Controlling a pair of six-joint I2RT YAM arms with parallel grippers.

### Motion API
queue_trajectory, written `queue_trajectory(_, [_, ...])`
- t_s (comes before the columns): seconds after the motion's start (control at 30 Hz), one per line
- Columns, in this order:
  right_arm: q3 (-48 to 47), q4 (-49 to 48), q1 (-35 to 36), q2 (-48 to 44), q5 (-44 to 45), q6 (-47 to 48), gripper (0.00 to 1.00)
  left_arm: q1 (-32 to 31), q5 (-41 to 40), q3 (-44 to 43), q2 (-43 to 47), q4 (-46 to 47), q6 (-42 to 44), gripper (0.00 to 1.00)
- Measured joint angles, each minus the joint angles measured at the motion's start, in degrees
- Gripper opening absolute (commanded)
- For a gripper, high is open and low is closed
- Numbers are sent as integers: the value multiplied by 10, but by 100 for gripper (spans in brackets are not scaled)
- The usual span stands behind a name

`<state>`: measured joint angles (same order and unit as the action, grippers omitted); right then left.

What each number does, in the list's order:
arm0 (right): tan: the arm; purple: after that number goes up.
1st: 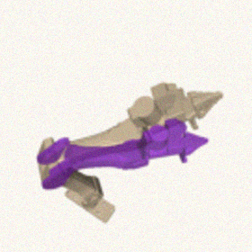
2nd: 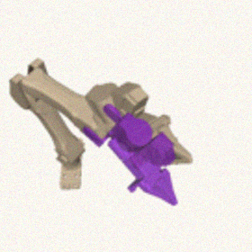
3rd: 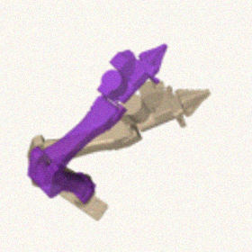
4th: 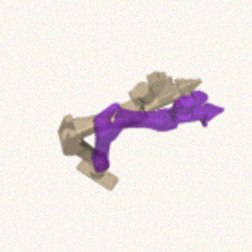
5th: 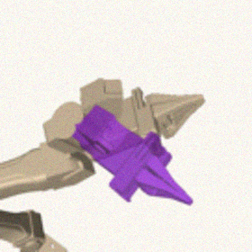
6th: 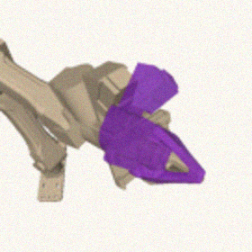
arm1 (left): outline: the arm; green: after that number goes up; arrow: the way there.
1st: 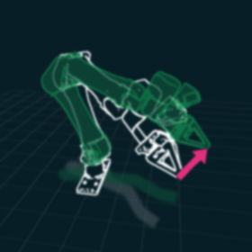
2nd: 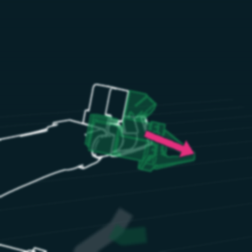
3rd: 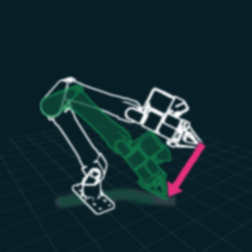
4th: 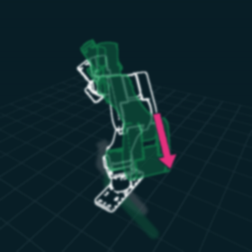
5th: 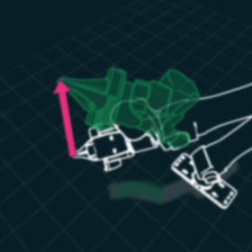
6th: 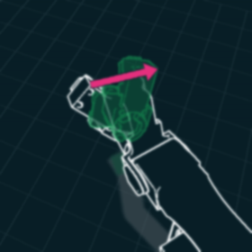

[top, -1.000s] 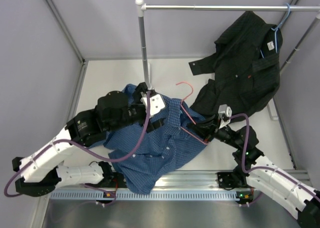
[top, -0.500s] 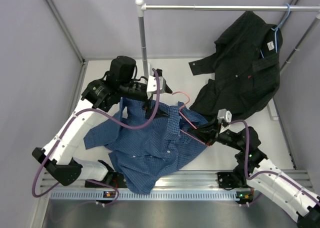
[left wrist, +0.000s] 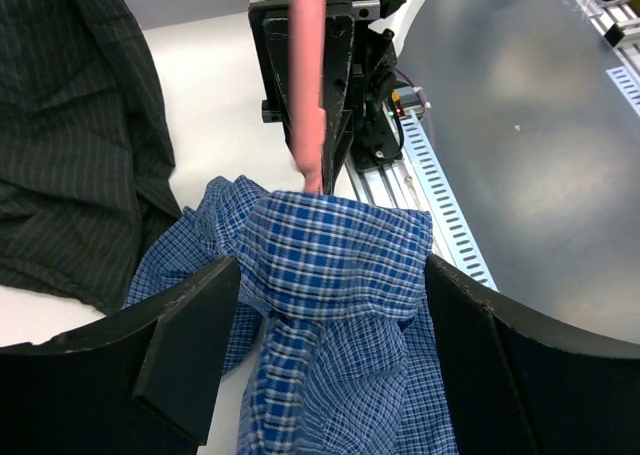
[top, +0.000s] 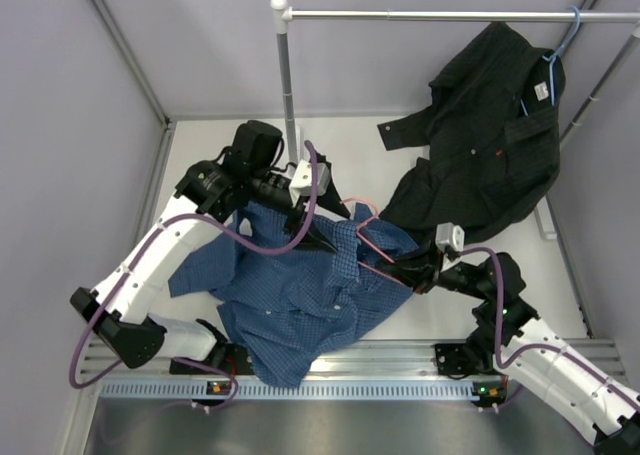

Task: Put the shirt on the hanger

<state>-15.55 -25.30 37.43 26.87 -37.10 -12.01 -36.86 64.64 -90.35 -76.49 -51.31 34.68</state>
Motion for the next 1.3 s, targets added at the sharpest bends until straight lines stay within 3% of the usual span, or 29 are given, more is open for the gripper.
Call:
queue_trajectory(0.13, [0,0,0,1,-10,5,0,0,2,0,-15,-2,-8,72])
queue_trajectory(0.27, [-9,0,0,5,-19,10,0,-1,1,0,-17,-2,-20,57])
queue_trajectory(0.47, [-21,1,0,14,-29,16,0,-5,-2,0,-17,-2,-30,54])
queue_trajectory(0.57, [-23,1,0,14,-31,20,0,-8,-4,0,-18,-2,-35,26])
queue_trajectory(0.6, [-23,1,0,14,-31,21,0,-8,-6,0,-18,-3,-38,5])
queue_trajectory(0.63, [-25,4,0,14,-31,24,0,-9,-7,0,-18,-3,-38,0])
queue_trajectory(0.77, [-30,14,0,15,-26,30,1,-11,-6,0,-18,-4,-37,0])
queue_trajectory(0.8, [-30,15,0,14,-21,31,7,-11,-8,0,-18,-3,-37,0])
queue_trajectory(0.83, [-30,19,0,11,-16,31,40,-11,-12,0,-18,-3,-36,0])
queue_trajectory(0.87, [-30,21,0,8,-9,32,59,-11,-18,0,-18,-4,-36,0])
queue_trajectory(0.9, [-32,27,0,1,3,31,92,-11,-30,0,-18,-4,-36,0])
queue_trajectory(0.93, [-34,30,0,-6,17,28,99,-11,-41,0,-18,-4,-36,0])
queue_trajectory(1.17, [-89,193,0,-103,249,-47,99,-12,-150,-11,-19,2,-66,0])
queue_trajectory(1.23, [-89,230,0,-125,285,-94,93,-12,-177,-11,-19,12,-83,0])
queue_trajectory(1.3, [-84,254,0,-130,291,-140,79,-12,-197,-11,-19,24,-100,0])
